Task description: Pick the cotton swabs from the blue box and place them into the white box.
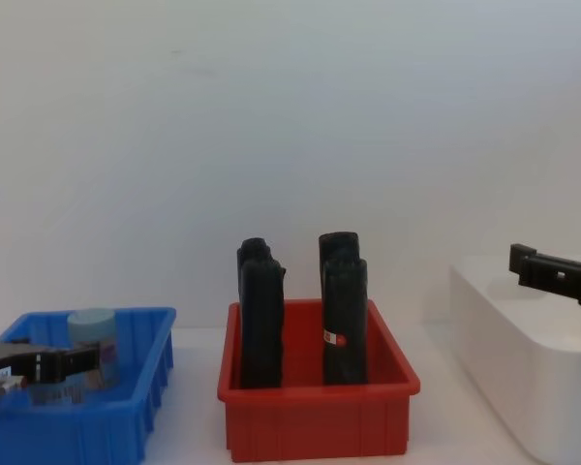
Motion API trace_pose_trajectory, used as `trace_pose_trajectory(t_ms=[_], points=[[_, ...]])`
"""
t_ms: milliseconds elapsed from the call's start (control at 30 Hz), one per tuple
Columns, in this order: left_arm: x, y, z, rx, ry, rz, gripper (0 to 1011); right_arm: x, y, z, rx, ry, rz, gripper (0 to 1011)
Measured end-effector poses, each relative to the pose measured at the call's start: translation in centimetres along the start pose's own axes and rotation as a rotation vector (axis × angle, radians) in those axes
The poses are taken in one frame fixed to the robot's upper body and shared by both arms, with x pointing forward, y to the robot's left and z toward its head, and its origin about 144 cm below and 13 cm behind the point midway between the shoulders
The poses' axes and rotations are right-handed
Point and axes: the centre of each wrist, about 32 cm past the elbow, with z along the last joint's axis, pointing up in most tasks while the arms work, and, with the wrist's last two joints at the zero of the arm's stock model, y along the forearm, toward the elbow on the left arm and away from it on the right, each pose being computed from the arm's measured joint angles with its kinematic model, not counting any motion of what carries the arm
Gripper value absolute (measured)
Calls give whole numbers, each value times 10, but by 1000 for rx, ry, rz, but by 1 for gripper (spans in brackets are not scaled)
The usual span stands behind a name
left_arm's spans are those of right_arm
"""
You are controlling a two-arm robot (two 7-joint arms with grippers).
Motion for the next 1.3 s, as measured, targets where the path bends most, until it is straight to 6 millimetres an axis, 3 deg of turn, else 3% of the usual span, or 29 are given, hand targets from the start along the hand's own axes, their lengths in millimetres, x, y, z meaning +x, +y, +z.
trace_pose_trajectory(t_ms=[167,233,367,867,1300], points=[[0,-2,0,6,10,-4,861,0,0,0,0,0,0,1001],[0,-2,0,10,14,-5,731,0,0,0,0,0,0,1001],[1,-3,0,13,19,-8,644,0,0,0,0,0,0,1001],[0,-4,1,8,21,-13,644,0,0,0,0,0,0,1001],[-5,3,22,-89,-28,-28,644,0,0,0,0,0,0,1001]])
